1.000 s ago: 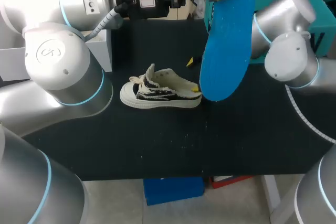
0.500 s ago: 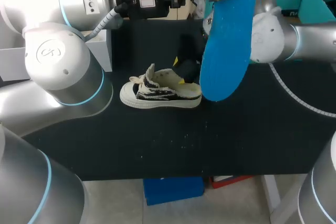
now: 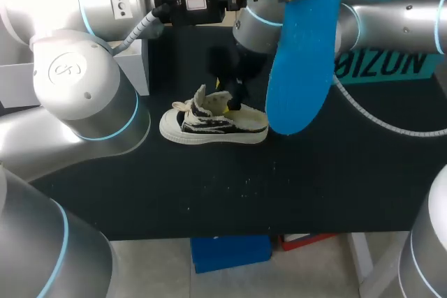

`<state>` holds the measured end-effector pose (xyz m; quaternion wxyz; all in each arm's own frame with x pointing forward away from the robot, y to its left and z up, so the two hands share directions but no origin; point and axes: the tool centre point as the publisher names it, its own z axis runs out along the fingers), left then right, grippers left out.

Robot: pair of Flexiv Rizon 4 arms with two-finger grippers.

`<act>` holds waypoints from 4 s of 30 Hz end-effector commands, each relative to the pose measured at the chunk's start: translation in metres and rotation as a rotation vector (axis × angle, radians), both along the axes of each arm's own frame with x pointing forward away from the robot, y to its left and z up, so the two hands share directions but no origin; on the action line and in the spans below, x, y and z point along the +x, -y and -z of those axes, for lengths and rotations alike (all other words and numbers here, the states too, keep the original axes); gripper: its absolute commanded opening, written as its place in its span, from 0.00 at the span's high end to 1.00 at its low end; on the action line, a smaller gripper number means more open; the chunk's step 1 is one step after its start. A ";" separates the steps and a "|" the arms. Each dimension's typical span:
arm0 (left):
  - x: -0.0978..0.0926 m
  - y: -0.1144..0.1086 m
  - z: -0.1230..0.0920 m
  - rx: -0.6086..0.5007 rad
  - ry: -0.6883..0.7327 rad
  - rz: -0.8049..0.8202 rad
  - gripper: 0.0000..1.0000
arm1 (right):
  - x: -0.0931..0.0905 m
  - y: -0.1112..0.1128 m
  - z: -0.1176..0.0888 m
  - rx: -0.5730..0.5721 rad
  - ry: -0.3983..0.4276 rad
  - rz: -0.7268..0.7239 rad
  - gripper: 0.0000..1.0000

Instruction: Take the shoe out of the shoebox, open the shoe tongue, remove and reinsert the insole, then place the shoe into the shoebox

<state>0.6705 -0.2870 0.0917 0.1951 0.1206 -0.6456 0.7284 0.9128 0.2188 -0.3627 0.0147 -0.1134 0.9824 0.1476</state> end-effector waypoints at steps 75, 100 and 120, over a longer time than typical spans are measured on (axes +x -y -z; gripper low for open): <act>-0.001 0.002 0.000 0.003 -0.001 -0.002 1.00 | 0.036 0.024 -0.028 -0.224 -0.059 0.618 1.00; -0.001 0.002 0.000 0.003 -0.001 -0.002 1.00 | 0.018 0.043 -0.048 -0.004 -0.029 1.615 1.00; -0.001 0.002 0.000 0.003 -0.001 -0.002 1.00 | 0.016 0.030 -0.008 -0.069 -0.065 1.726 1.00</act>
